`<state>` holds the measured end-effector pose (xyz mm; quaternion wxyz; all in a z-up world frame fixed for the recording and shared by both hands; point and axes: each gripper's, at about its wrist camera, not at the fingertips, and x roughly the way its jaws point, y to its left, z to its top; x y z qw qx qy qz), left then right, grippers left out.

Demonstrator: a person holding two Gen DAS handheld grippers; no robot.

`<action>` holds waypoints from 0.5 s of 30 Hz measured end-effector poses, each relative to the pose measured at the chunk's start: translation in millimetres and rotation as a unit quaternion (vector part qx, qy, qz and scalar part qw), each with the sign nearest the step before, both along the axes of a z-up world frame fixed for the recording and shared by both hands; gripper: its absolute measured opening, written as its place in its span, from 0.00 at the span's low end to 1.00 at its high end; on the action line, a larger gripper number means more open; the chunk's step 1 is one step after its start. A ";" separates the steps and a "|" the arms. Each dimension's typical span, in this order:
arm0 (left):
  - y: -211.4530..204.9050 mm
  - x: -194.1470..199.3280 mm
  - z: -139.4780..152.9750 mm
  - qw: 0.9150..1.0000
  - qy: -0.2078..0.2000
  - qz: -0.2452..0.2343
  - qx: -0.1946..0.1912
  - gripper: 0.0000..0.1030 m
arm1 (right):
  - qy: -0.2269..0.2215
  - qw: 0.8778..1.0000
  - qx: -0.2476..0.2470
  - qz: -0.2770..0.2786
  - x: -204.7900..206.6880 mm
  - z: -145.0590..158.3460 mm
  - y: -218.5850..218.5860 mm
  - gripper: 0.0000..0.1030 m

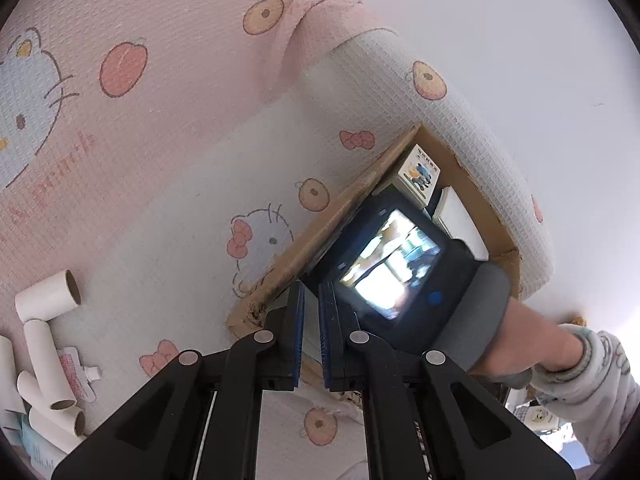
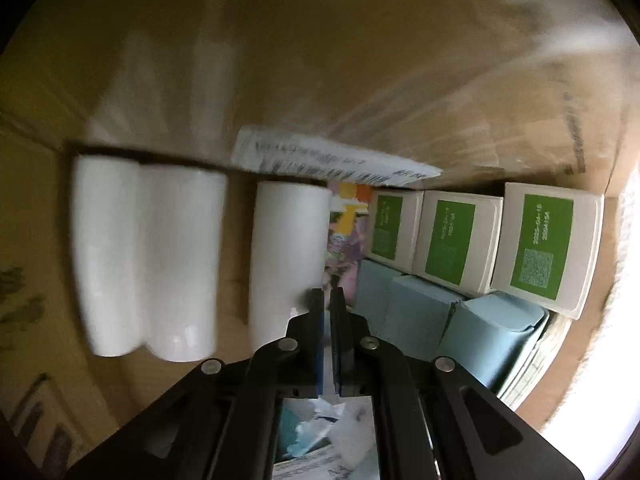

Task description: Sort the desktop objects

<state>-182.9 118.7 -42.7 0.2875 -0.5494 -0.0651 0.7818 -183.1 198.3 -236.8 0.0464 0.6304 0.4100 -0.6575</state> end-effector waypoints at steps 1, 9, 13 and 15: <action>1.0 -0.6 -0.5 1.000 -0.001 -0.001 0.000 0.07 | -0.009 1.000 -0.022 -0.005 0.0 4.7 -0.8 0.02; 6.8 0.5 -4.3 1.000 -0.014 -0.003 0.003 0.07 | -0.065 0.986 -0.152 -0.026 4.4 18.5 -18.0 0.02; 10.2 2.1 -2.0 1.000 -0.004 -0.001 -0.010 0.07 | -0.049 0.982 -0.183 -0.028 9.8 37.3 -27.0 0.02; 10.4 3.5 -0.3 1.000 0.004 0.003 -0.018 0.07 | -0.027 0.982 -0.184 -0.019 15.6 50.5 -32.1 0.02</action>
